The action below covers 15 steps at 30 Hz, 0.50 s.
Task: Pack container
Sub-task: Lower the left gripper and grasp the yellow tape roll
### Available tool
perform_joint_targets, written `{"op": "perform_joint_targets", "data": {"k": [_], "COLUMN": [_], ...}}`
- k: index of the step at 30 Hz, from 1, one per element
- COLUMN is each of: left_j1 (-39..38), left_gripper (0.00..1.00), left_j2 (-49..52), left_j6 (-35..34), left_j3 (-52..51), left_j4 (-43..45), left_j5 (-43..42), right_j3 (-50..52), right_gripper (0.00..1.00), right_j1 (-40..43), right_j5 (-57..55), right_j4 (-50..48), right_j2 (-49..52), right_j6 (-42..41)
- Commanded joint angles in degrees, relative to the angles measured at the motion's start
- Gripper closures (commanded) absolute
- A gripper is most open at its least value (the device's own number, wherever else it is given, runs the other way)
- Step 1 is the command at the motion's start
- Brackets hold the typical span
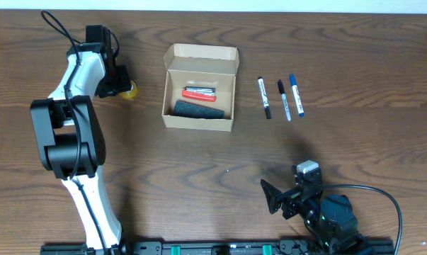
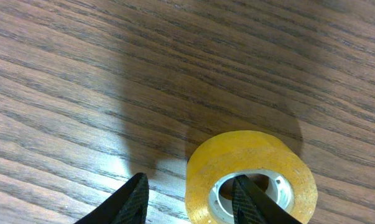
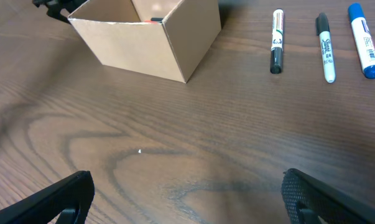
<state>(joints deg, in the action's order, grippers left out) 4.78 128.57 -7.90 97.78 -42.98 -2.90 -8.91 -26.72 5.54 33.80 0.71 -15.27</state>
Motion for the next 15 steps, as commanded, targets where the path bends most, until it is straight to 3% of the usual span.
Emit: {"op": "perform_joint_targets", "data": {"k": [1,5,15], "left_j1": [0.1,0.1,0.1], "left_gripper": [0.57,0.58,0.83], "left_j2": [2.7,3.0,3.0], "left_j6": [-0.5,-0.5,-1.2], "left_j3": [0.6,0.6,0.6], "left_j4": [0.0,0.1,-0.2], "left_j5": [-1.2,-1.4,-1.4], "right_j3": [0.2,0.2,0.2], "right_gripper": [0.01,0.01,0.01], "right_j1": [-0.6,-0.6,-0.6], "right_j5": [-0.2,-0.2,-0.2], "right_j4": [0.0,0.0,0.0], "right_j2": [-0.4,-0.4,-0.4], "right_j6": [0.8,0.8,0.8]}}
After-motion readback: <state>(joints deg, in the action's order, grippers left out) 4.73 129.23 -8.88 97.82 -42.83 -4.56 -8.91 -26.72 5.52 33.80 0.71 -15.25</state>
